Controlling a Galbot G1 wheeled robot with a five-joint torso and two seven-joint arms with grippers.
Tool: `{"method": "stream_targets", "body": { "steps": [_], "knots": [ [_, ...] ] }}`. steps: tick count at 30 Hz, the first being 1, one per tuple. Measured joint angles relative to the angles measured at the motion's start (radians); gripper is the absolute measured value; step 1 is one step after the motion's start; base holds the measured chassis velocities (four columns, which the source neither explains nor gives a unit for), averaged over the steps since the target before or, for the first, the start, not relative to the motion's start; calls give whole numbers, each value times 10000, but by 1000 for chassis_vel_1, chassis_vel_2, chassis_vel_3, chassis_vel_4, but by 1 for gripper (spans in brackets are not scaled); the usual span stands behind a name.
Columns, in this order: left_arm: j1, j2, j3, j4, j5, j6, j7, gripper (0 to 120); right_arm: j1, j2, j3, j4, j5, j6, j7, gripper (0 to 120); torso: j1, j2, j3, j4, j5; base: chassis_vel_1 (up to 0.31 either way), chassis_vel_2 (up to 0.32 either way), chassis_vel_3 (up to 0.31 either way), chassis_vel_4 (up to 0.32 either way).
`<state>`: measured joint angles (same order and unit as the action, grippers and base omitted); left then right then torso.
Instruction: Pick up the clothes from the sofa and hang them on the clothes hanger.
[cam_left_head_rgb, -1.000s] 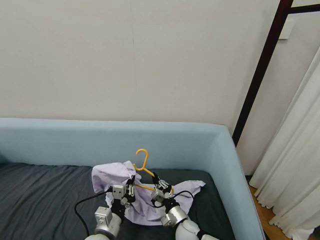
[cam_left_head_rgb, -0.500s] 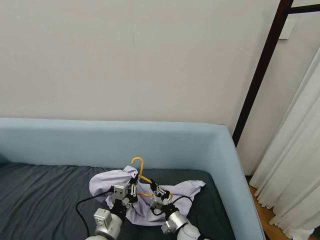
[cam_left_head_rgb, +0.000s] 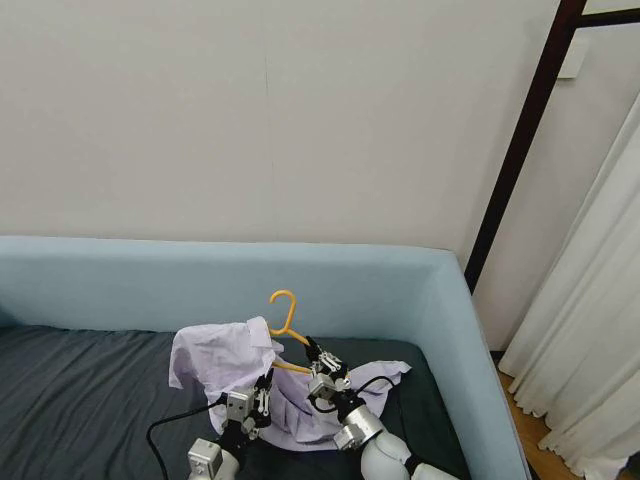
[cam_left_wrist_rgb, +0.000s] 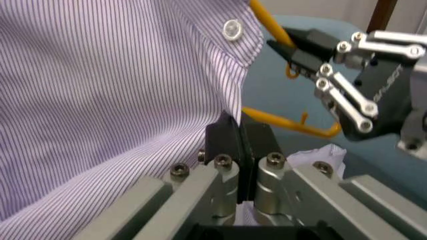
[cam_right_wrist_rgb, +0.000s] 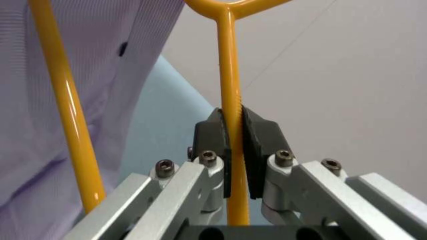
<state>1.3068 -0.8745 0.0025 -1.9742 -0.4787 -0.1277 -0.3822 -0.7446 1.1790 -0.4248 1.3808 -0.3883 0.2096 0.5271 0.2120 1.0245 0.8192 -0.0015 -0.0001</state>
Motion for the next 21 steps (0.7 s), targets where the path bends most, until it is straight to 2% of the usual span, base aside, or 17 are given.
{"method": "stream_targets", "body": {
  "steps": [13, 15, 18, 20, 21],
  "knots": [
    [428, 102, -344, 411, 652, -313, 125, 0, -89, 134, 54, 25, 144, 127, 195, 5, 0, 0, 0, 0, 0, 0, 0, 0, 0],
    [434, 80, -350, 603, 789, -613, 116, 0, -83, 181, 87, 69, 134, 183, 299, 5, 0, 0, 0, 0, 0, 0, 0, 0, 0],
    [356, 7, -403, 834, 1064, -1074, 121, 7, -70, 205, 128, 93, 77, 246, 411, 5, 0, 0, 0, 0, -1, 0, 0, 0, 0],
    [311, -23, -495, 1076, 1486, -1624, 204, 16, -72, 246, 225, 93, -88, 284, 583, 5, 0, -1, 0, -1, 0, 0, 0, 0, 0],
    [311, -23, -495, 1076, 1486, -1624, 204, 16, -72, 246, 225, 93, -88, 284, 583, 5, 0, -1, 0, -1, 0, 0, 0, 0, 0]
  ]
}}
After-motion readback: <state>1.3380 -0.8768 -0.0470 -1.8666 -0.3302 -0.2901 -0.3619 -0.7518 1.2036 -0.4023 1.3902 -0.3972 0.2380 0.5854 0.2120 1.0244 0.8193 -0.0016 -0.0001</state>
